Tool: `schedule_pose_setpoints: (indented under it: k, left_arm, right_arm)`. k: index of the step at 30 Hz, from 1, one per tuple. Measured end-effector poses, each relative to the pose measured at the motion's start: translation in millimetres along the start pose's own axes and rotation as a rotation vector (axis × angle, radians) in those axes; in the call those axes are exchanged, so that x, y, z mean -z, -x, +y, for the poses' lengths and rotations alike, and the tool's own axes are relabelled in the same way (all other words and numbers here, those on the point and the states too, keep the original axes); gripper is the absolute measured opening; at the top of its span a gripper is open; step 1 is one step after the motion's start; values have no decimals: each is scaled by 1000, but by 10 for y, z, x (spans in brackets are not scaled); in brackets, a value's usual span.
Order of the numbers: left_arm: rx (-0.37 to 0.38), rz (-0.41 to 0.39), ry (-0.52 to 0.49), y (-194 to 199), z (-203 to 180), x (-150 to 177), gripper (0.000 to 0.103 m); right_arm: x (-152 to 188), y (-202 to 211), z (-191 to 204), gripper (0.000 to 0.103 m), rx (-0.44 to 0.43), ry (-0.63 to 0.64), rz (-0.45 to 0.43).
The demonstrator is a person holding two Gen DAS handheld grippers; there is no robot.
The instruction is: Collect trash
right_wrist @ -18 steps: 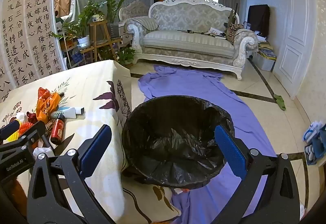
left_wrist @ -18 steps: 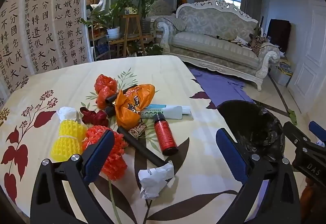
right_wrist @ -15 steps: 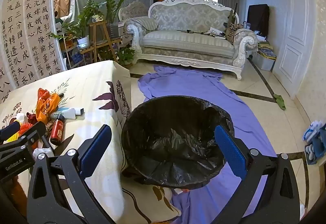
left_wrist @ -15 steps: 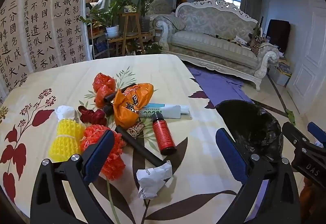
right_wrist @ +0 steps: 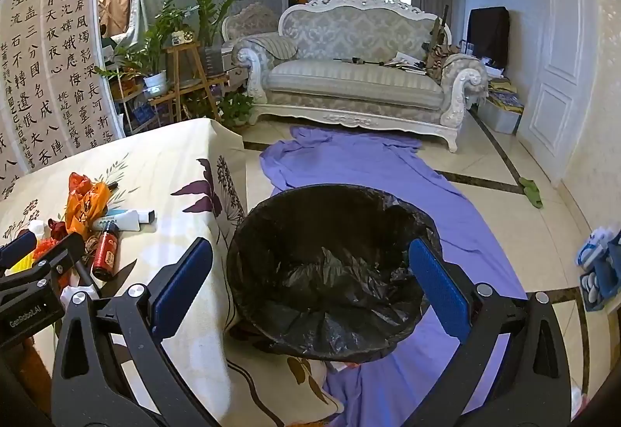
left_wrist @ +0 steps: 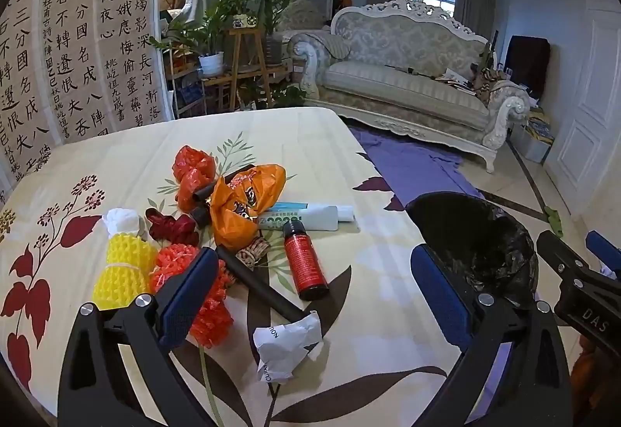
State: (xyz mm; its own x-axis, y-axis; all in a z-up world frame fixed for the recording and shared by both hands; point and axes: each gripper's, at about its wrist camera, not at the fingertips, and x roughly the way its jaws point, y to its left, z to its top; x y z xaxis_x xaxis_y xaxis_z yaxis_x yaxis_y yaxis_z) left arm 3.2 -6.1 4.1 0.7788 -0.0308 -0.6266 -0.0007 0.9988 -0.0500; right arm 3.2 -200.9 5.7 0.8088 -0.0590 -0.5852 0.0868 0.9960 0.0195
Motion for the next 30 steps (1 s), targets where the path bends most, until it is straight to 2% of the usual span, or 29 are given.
schedule_pose_setpoints:
  k: [30]
  left_arm:
    - [2, 11, -9, -34, -41, 19, 97]
  right_arm:
    - [2, 41, -39, 99, 3, -9, 1]
